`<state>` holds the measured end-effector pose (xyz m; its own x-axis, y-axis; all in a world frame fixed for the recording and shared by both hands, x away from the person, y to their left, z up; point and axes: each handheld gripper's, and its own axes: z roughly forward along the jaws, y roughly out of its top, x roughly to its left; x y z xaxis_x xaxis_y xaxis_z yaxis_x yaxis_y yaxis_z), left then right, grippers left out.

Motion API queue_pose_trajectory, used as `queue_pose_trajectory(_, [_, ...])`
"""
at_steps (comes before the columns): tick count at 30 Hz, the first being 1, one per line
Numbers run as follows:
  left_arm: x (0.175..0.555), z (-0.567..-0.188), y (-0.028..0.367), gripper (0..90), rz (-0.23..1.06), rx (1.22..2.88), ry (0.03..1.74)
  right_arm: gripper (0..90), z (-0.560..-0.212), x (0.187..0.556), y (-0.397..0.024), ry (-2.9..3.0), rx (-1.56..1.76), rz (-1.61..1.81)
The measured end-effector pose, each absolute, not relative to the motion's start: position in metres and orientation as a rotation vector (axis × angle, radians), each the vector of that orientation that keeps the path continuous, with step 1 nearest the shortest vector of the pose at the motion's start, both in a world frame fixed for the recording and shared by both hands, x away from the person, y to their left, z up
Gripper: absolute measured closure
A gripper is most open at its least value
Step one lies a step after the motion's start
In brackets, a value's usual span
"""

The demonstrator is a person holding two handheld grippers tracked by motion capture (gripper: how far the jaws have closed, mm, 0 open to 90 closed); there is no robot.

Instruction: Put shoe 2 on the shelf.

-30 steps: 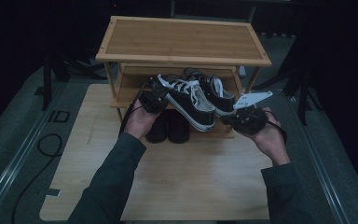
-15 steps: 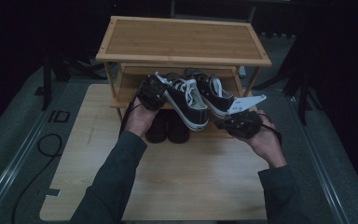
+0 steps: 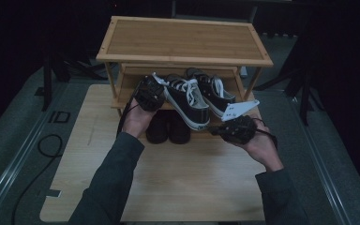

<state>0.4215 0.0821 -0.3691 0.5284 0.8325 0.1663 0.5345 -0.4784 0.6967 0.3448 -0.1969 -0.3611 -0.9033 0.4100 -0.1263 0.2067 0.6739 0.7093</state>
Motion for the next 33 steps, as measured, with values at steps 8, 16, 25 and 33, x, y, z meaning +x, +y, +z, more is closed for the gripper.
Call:
queue_pose_trajectory(8, [0.424, -0.370, 0.093, 90.0, 0.671, 2.187, 1.131, 90.0, -0.363, 0.346, -0.189, 2.625, 0.477, 1.066])
queue_pose_trajectory(16, [0.425, -0.372, 0.104, 89.9, 0.663, 2.173, 1.153, 90.0, -0.363, 0.347, -0.189, 2.624, 0.478, 1.077])
queue_pose_trajectory(25, [0.424, -0.371, 0.116, 88.9, 0.675, 2.177, 1.178, 90.0, -0.363, 0.346, -0.188, 2.619, 0.476, 1.088])
queue_pose_trajectory(33, [0.424, -0.372, 0.125, 88.9, 0.683, 2.170, 1.192, 90.0, -0.362, 0.345, -0.187, 2.619, 0.465, 1.084])
